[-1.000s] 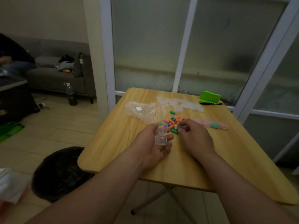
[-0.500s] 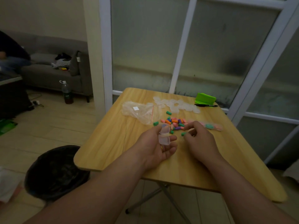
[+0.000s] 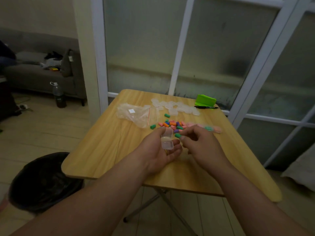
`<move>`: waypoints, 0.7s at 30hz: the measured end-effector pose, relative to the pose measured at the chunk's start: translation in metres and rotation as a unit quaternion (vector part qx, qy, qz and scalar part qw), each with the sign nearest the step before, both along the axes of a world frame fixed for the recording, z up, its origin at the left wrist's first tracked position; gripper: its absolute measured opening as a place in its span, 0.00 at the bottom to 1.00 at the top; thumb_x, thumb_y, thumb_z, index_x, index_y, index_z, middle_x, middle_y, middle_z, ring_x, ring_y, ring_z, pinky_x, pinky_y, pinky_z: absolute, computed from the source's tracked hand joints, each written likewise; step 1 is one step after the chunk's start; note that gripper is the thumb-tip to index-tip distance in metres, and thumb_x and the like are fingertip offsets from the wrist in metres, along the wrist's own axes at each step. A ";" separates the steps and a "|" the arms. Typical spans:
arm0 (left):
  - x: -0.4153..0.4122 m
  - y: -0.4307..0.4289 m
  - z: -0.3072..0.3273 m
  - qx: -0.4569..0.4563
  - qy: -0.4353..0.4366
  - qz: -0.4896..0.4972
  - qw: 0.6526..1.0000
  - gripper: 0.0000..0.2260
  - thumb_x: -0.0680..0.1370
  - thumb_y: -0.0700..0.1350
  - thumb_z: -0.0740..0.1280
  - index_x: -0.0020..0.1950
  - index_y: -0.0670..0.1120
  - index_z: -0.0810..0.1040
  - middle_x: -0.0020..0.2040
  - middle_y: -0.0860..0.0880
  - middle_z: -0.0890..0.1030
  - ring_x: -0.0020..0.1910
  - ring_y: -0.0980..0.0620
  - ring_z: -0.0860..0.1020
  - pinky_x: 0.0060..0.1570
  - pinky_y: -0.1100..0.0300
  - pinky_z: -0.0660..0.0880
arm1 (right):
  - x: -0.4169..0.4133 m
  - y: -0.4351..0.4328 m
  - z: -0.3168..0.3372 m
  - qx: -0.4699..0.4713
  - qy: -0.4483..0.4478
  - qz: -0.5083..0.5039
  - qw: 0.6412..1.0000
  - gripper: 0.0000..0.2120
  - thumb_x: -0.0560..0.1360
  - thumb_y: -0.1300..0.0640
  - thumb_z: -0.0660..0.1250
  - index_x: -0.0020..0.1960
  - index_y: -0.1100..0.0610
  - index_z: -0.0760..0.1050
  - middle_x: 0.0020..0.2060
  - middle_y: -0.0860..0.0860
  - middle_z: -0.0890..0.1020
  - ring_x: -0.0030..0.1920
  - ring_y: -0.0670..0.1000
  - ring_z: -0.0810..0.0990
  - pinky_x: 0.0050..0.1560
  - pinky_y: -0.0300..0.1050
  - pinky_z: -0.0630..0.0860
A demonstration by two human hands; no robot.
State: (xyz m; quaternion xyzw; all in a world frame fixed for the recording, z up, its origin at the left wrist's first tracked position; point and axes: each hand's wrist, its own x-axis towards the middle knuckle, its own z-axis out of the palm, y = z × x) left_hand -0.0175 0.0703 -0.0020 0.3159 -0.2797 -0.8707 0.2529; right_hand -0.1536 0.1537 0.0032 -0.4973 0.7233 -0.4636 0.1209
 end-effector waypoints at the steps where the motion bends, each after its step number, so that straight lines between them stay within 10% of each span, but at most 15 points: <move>1: -0.001 0.000 0.000 0.000 0.007 -0.003 1.000 0.17 0.86 0.54 0.61 0.68 0.47 0.78 0.65 0.38 0.82 0.54 0.43 0.81 0.46 0.51 0.81 | 0.003 0.002 0.000 0.008 0.015 0.015 1.000 0.04 0.79 0.57 0.74 0.50 0.48 0.83 0.46 0.44 0.84 0.44 0.41 0.81 0.43 0.39 0.77; 14: 0.002 0.004 0.005 -0.019 0.020 -0.025 0.999 0.13 0.86 0.51 0.60 0.59 0.46 0.81 0.58 0.39 0.84 0.65 0.40 0.81 0.73 0.42 0.71 | 0.016 -0.003 -0.008 0.031 0.087 0.053 0.994 0.09 0.75 0.55 0.77 0.46 0.40 0.83 0.52 0.45 0.79 0.51 0.39 0.76 0.47 0.27 0.68; 21: 0.009 -0.005 0.005 -0.030 0.018 -0.033 0.999 0.14 0.85 0.52 0.61 0.63 0.44 0.79 0.48 0.41 0.83 0.44 0.46 0.81 0.44 0.55 0.79 | 0.004 -0.006 -0.008 -0.007 0.010 0.034 0.999 0.08 0.80 0.55 0.72 0.55 0.44 0.85 0.53 0.44 0.82 0.49 0.41 0.79 0.46 0.36 0.73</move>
